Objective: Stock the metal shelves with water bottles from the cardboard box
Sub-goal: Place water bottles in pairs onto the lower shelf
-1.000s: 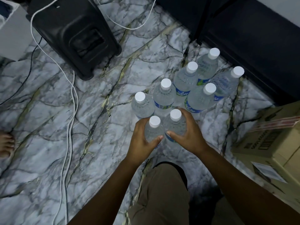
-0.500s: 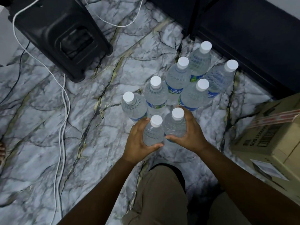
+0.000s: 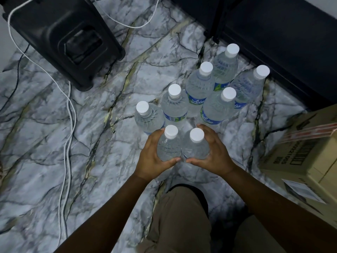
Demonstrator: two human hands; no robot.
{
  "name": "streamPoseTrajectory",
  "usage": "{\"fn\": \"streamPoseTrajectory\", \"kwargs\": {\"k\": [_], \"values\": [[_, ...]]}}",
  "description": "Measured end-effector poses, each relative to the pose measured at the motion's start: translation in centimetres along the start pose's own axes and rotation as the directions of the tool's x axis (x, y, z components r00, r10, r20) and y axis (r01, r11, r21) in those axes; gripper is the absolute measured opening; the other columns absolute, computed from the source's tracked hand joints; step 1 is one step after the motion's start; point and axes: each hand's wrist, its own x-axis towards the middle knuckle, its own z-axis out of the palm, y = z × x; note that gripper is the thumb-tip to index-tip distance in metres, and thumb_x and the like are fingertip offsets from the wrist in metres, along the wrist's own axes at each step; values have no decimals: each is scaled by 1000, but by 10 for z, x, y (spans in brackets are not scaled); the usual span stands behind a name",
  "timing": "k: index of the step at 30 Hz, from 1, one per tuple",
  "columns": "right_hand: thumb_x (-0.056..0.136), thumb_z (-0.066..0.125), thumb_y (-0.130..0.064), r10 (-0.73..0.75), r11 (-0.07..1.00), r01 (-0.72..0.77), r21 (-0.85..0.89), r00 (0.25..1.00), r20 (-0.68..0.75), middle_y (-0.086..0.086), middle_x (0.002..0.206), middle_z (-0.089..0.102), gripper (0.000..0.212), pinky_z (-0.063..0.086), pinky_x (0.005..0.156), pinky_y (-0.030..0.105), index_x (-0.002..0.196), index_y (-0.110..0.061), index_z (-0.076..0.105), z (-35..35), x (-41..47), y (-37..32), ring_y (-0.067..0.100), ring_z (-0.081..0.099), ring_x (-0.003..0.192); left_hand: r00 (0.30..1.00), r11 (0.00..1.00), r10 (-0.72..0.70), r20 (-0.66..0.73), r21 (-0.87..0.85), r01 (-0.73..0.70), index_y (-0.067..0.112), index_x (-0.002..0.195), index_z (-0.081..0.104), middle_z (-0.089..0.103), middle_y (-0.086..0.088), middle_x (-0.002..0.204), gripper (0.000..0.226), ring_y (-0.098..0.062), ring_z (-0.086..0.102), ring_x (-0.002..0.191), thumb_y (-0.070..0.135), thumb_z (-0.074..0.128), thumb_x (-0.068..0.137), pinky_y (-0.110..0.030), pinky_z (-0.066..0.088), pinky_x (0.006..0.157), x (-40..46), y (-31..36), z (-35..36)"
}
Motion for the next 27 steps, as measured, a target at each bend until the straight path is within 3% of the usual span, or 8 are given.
{"fn": "streamPoseTrajectory", "kwargs": {"k": [3,6,11,16,21,23,27], "values": [[69,73,-61,10,1000,-10,17,1000,23,10,141,40,95,25,112,18,138,-7,34,0,-2,3,3,28,139,1000,999,7,30,32,-8,45,140,24,34,24,139,92,22,27,129,54,76,64,-2,24,105,0,-1,1],[67,77,-52,38,999,-37,28,999,-25,9,133,41,88,27,110,17,132,-7,37,1,-6,1,9,36,130,1000,999,15,-1,39,-15,33,141,31,41,12,137,88,19,29,129,50,75,67,-5,26,106,-1,0,6],[69,76,-43,90,996,-86,36,987,-132,5,124,41,77,27,107,13,129,-12,40,9,-8,-12,2,35,124,996,999,-40,-74,13,41,33,138,36,46,13,129,80,16,38,123,44,75,68,-6,33,100,-7,-1,10],[68,74,-48,126,992,-126,10,983,-133,4,122,42,78,26,104,8,129,-13,40,11,-4,-17,3,36,118,995,999,-50,-89,15,51,33,136,37,48,12,125,77,15,40,120,42,74,68,-3,32,97,-17,-3,10],[66,73,-52,266,964,-266,-1,964,-5,-8,123,42,86,29,94,1,138,-20,39,2,-2,-12,-7,37,113,998,1000,-10,-61,0,10,40,135,37,42,25,131,76,15,39,122,39,74,70,-4,32,98,-16,3,14],[64,72,-58,284,959,-283,-19,957,56,-14,123,39,91,34,92,8,141,-25,35,0,-12,-11,-8,38,113,999,1000,18,-47,-7,-19,33,135,39,40,32,135,74,14,38,126,35,74,71,-6,31,101,-12,3,15],[62,75,-58,309,950,-311,29,950,53,-15,127,38,95,31,94,3,142,-33,30,-1,-18,-10,-9,38,117,1000,1000,6,-28,16,-6,28,139,37,42,20,137,77,11,37,129,40,74,73,-10,30,106,-6,-1,17]]}}
